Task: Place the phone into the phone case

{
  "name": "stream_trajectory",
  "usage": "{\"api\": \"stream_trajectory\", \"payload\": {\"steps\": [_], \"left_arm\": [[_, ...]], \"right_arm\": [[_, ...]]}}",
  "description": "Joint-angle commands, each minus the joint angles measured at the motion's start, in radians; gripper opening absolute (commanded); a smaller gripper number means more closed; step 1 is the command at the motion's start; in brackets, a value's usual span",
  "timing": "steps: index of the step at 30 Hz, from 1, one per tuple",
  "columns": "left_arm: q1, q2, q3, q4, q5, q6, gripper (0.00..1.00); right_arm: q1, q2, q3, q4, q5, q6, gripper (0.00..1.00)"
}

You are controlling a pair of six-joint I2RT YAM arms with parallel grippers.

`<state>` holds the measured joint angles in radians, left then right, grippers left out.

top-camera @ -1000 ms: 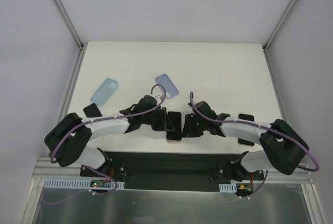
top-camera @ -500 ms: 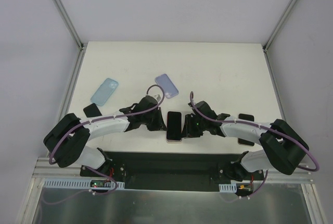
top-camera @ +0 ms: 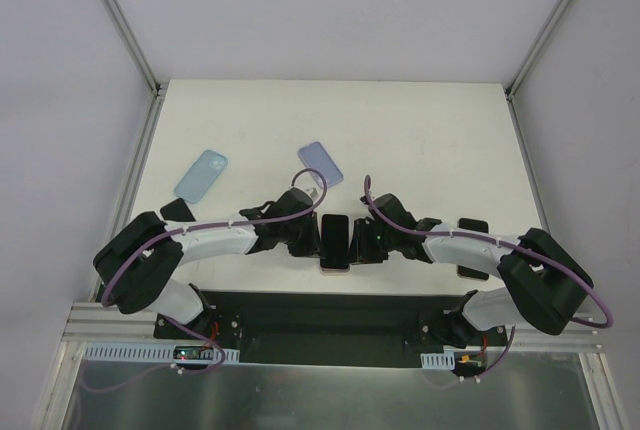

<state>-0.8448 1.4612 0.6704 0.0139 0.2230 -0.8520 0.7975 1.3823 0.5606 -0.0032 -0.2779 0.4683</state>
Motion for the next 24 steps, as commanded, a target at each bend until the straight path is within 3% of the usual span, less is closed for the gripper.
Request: {"api": "stream_trajectory", "payload": {"steps": [1,11,17,24], "left_arm": [[-0.025,0.005,0.032,-0.008,-0.017,-0.002,0.00],[-0.023,-0.094,0.044,-0.071,-0.077,-0.001,0.00],[-0.023,-0.067,0.084,-0.183,-0.175,0.030,0.00],[-0.023,-0.009,0.097,-0.195,-0.162,0.025,0.00]], "right_arm": [[0.009,0.006,0.018,0.029,-0.010,0.012,0.31],[0.008,0.006,0.009,0.031,-0.007,0.007,0.30],[0.008,0.008,0.004,0.034,-0.012,0.010,0.30],[0.011,0.006,0.001,0.034,-0.009,0.010,0.30]]}}
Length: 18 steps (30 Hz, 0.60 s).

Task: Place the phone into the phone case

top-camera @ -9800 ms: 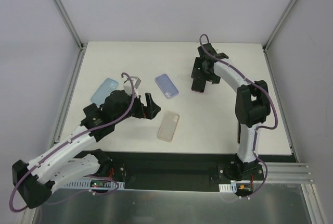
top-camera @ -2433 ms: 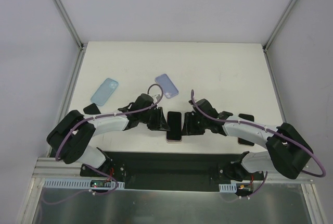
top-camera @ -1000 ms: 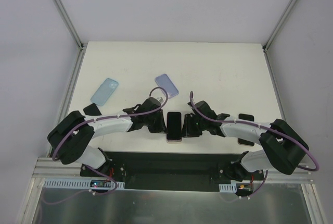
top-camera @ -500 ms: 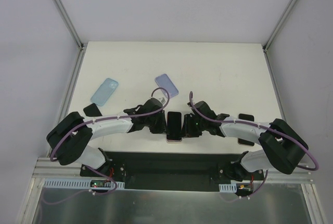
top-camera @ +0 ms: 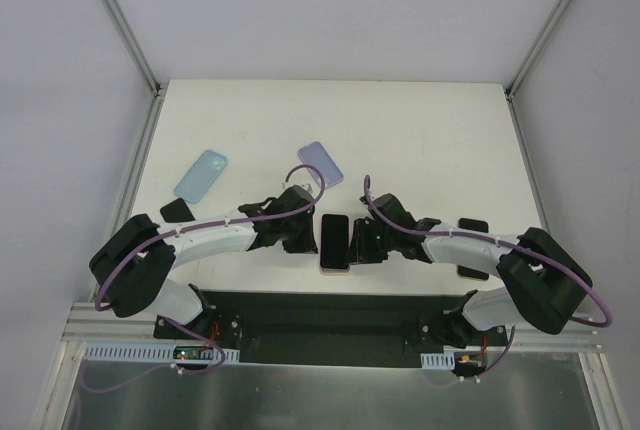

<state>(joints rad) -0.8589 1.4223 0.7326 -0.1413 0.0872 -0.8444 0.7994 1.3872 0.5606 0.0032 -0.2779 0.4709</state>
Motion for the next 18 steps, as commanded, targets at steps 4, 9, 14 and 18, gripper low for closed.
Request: {"api": "stream_trajectory", "payload": {"steps": [4,9,14,18], "left_arm": [[-0.011,0.052,0.050,-0.040,-0.009,0.024,0.00],[-0.019,0.063,0.059,-0.027,0.014,0.022,0.00],[-0.038,0.078,0.067,-0.011,0.025,0.015,0.00],[-0.058,0.105,0.071,-0.009,0.028,0.005,0.00]], "right_arm": [[0.009,0.007,0.001,0.026,-0.012,0.008,0.29],[0.007,0.015,0.002,0.027,-0.009,0.011,0.29],[0.009,0.021,0.002,0.032,-0.010,0.011,0.29],[0.011,0.016,0.001,0.032,-0.012,0.012,0.30]]}}
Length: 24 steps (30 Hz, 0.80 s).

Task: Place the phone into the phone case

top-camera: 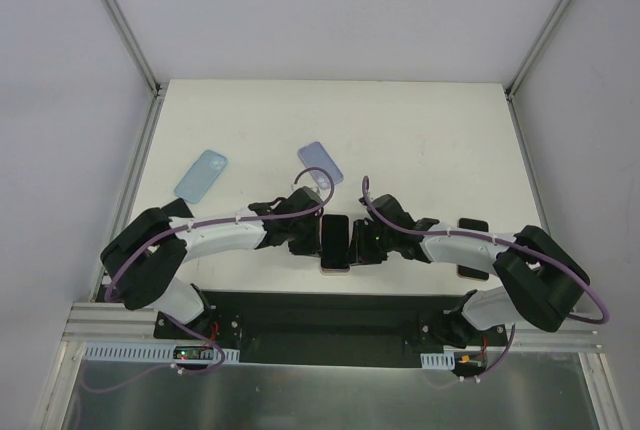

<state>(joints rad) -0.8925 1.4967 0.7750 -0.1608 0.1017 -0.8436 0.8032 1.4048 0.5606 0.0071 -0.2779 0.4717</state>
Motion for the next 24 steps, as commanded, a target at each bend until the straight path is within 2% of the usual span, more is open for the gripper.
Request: {"api": "stream_trajectory", "payload": {"steps": [1,18,24], "left_arm": [[-0.028,0.039,0.029,0.012,0.013,-0.002,0.00],[-0.071,0.086,0.026,0.049,0.041,-0.058,0.00],[-0.068,-0.001,0.023,0.046,0.012,-0.046,0.00]], "right_arm": [[0.005,-0.003,-0.001,0.028,-0.010,0.012,0.31],[0.007,0.000,-0.019,0.040,-0.003,0.016,0.29],[0.008,-0.027,-0.021,0.027,0.008,0.015,0.30]]}}
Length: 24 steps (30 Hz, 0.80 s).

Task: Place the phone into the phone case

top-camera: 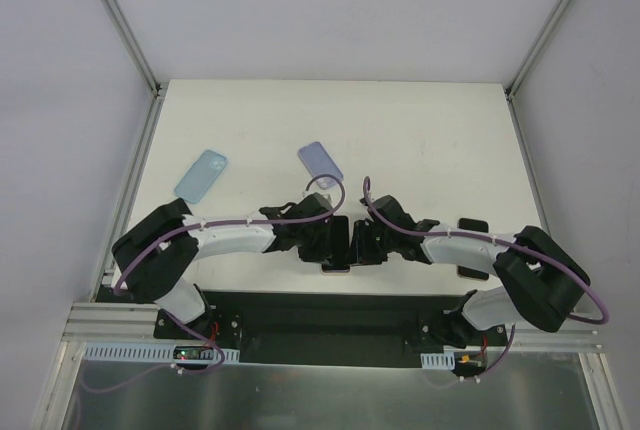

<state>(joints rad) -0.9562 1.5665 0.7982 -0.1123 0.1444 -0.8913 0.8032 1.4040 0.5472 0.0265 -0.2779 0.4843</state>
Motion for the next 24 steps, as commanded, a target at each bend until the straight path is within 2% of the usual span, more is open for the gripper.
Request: {"api": "stream_trajectory", "payload": {"steps": [1,3,5,6,10,13,18,24], "left_arm": [[-0.003,-0.086,0.004,-0.027,-0.063,0.005,0.00],[0.010,-0.137,0.025,-0.076,-0.091,0.009,0.15],[0.063,-0.172,0.021,-0.093,-0.071,0.020,0.23],[0.085,-0.201,0.016,-0.093,-0.062,0.038,0.32],[0.198,-0.209,0.033,-0.093,-0.006,0.124,0.47],[0.249,-0.168,0.081,-0.093,0.032,0.179,0.48],[0.275,-0.071,0.150,-0.093,0.037,0.215,0.47],[0.278,0.032,0.161,-0.061,0.075,0.207,0.42]], "right_arm": [[0.007,-0.037,-0.001,-0.013,0.014,-0.001,0.32],[0.007,-0.071,0.019,-0.049,0.046,-0.010,0.34],[0.005,-0.105,0.033,-0.095,0.074,-0.018,0.37],[0.005,-0.115,0.042,-0.108,0.098,-0.019,0.40],[-0.001,-0.149,0.065,-0.148,0.138,-0.032,0.49],[-0.019,-0.146,0.091,-0.146,0.148,-0.050,0.56],[-0.056,-0.129,0.129,-0.142,0.166,-0.070,0.59],[-0.056,-0.171,0.086,-0.048,0.190,-0.089,0.60]]}}
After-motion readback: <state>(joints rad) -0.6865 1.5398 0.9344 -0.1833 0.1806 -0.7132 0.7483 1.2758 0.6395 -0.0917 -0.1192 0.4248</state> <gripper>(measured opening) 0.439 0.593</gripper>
